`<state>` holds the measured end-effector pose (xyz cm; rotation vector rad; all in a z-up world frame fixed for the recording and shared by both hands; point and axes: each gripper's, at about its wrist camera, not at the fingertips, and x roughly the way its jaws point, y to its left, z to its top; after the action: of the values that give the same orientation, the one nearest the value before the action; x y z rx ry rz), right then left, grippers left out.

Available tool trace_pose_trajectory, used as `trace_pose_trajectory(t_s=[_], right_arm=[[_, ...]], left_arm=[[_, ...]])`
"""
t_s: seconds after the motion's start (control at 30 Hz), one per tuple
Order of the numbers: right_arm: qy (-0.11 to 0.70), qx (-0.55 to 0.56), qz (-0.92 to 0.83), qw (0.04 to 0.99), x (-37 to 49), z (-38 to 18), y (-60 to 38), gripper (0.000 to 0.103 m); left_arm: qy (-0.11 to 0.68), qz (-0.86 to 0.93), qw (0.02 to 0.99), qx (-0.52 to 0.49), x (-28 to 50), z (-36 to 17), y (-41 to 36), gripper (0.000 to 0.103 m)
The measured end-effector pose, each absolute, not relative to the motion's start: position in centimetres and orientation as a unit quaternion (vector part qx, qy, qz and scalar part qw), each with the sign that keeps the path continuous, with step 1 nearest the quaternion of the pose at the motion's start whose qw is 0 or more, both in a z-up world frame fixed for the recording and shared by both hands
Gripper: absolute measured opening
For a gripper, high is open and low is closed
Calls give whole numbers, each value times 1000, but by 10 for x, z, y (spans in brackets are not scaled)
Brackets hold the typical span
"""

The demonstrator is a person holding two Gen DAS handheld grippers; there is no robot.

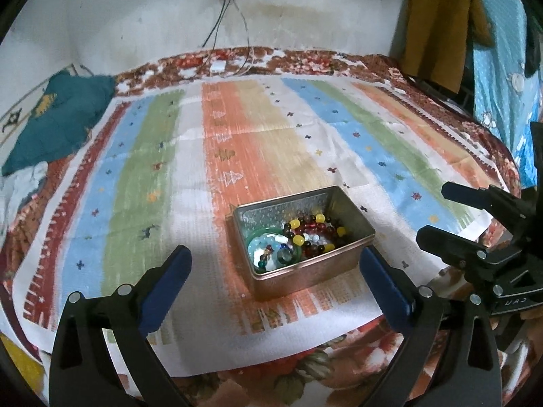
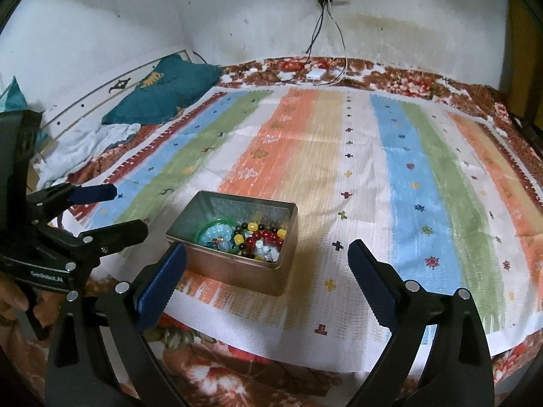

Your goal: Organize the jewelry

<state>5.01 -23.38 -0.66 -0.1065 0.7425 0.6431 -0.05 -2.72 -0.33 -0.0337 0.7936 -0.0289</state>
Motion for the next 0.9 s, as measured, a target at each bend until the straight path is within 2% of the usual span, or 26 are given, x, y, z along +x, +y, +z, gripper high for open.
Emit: trace_pose_trajectory(t_s=[0.23,0.9], right_arm=[[330,-50,304,893,39,-1,-240,96],[341,-37,310,887,41,-5,-241,96]], left_arm=[[357,-8,934,-5,-9,3,-34,97],[346,3,938,-8,-19,4,-35,97]])
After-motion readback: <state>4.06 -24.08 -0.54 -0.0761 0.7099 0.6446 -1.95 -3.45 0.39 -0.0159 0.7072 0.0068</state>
